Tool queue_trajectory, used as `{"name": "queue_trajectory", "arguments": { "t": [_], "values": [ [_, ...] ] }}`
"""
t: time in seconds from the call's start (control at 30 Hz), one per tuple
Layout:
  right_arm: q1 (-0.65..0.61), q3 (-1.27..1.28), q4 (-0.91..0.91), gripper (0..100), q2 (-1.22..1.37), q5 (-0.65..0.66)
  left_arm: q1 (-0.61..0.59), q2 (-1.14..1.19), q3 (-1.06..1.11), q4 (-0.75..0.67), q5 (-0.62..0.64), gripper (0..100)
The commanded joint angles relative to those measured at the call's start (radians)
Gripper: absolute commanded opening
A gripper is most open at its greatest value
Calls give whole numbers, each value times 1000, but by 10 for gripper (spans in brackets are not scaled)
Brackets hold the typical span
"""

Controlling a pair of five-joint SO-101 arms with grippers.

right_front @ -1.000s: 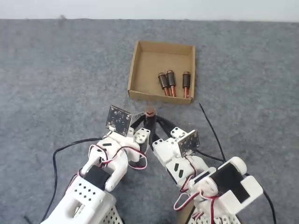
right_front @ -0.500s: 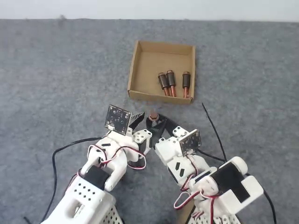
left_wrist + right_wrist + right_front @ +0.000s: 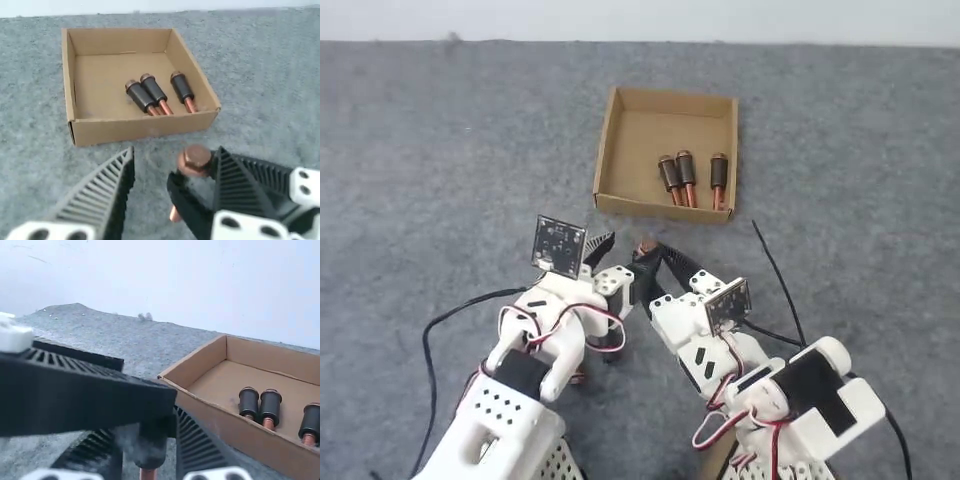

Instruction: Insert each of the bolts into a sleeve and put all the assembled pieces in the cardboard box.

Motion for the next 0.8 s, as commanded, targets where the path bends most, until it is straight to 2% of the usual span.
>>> {"name": "queue_trajectory", "arguments": {
  "t": [0.0, 0.17, 0.37, 0.47, 0.67, 0.77],
  "values": [
    [15, -38, -2, 6, -44, 5, -11, -15, -91, -8, -3, 170],
    [15, -38, -2, 6, -44, 5, -11, -15, -128, -8, -5, 5],
    [15, -38, -1, 6, -42, 5, -21, -15, -133, -8, -6, 11],
    [15, -38, -1, 6, -42, 5, -95, -15, -142, -11, -6, 11],
    [15, -37, -1, 6, -42, 8, -321, -15, -157, -6, -3, 11],
    [18, -35, -1, 6, -42, 9, -417, -15, -143, 51, -3, 11]
  ]
}}
